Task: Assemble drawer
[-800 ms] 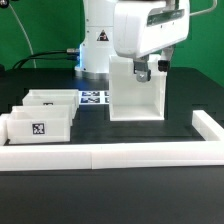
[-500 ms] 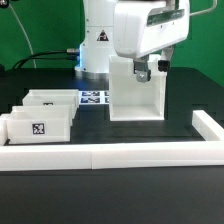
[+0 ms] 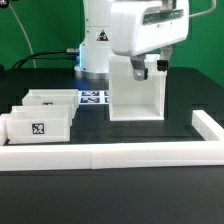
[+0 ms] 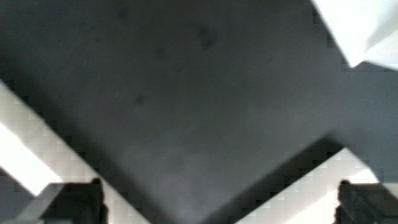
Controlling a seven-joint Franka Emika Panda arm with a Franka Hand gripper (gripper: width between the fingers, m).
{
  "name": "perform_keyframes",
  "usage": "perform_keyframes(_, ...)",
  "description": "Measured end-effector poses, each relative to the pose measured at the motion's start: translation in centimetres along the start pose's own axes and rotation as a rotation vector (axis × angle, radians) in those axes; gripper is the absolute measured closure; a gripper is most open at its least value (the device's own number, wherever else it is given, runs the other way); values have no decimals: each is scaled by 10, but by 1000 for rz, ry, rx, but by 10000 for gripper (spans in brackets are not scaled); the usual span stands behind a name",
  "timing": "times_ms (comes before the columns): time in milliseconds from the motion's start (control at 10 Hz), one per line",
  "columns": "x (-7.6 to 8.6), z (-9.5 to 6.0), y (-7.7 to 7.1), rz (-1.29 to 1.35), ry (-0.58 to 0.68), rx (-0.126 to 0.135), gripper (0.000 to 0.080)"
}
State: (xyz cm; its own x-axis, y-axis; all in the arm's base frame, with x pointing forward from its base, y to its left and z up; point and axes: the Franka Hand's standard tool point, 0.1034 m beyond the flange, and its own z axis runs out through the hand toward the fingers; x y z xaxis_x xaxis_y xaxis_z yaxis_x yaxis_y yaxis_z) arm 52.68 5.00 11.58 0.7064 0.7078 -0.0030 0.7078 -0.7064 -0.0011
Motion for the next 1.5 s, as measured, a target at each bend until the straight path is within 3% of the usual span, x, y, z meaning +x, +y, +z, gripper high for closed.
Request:
perform_keyframes(300, -23, -18, -47, 260, -8, -18, 150)
perform_keyframes(400, -24, -24, -55, 273, -11, -22, 150)
perform_keyframes(1000, -27, -25, -56, 349, 20, -28, 150)
perform_keyframes(1300, -48, -17, -90, 684, 20, -36, 150)
perform_keyframes(1500, -47, -9, -104, 769, 3, -12, 150)
